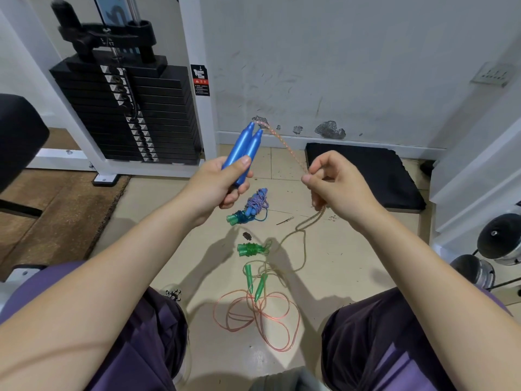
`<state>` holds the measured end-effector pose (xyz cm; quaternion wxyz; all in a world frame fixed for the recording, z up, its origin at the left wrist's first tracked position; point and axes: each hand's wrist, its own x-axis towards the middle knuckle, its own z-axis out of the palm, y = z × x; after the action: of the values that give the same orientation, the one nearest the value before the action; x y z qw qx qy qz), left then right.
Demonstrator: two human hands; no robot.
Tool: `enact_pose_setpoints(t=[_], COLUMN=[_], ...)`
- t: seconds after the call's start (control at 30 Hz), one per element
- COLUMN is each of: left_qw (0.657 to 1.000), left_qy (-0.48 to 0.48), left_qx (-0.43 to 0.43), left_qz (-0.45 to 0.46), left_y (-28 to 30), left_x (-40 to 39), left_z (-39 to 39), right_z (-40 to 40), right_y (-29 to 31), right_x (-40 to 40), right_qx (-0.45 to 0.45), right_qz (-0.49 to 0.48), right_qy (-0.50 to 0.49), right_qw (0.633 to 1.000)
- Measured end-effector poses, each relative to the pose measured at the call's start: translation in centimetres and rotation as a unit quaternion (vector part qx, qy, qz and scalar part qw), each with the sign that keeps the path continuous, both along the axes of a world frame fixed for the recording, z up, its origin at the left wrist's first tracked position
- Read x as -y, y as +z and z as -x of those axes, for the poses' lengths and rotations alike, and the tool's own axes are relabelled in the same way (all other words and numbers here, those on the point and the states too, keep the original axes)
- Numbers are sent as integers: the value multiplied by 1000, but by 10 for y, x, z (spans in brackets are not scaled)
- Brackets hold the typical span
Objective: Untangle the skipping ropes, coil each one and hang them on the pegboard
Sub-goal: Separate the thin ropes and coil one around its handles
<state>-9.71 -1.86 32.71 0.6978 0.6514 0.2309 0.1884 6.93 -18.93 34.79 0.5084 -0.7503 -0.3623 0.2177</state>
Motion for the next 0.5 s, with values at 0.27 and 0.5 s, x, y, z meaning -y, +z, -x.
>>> enact_pose_setpoints(t=[0.27, 0.5], left_qw=[949, 878], left_qy=[-141, -331], left_qx=[-232, -290], left_qz=[-159, -187], left_y=[-2, 4], left_x=[0, 22], left_z=[6, 9], right_z=[17, 32], right_y=[2, 12], right_x=[-3, -7], right_qx=[77, 37], right_qz=[109, 83], right_qy=[126, 210], right_qw=[983, 974])
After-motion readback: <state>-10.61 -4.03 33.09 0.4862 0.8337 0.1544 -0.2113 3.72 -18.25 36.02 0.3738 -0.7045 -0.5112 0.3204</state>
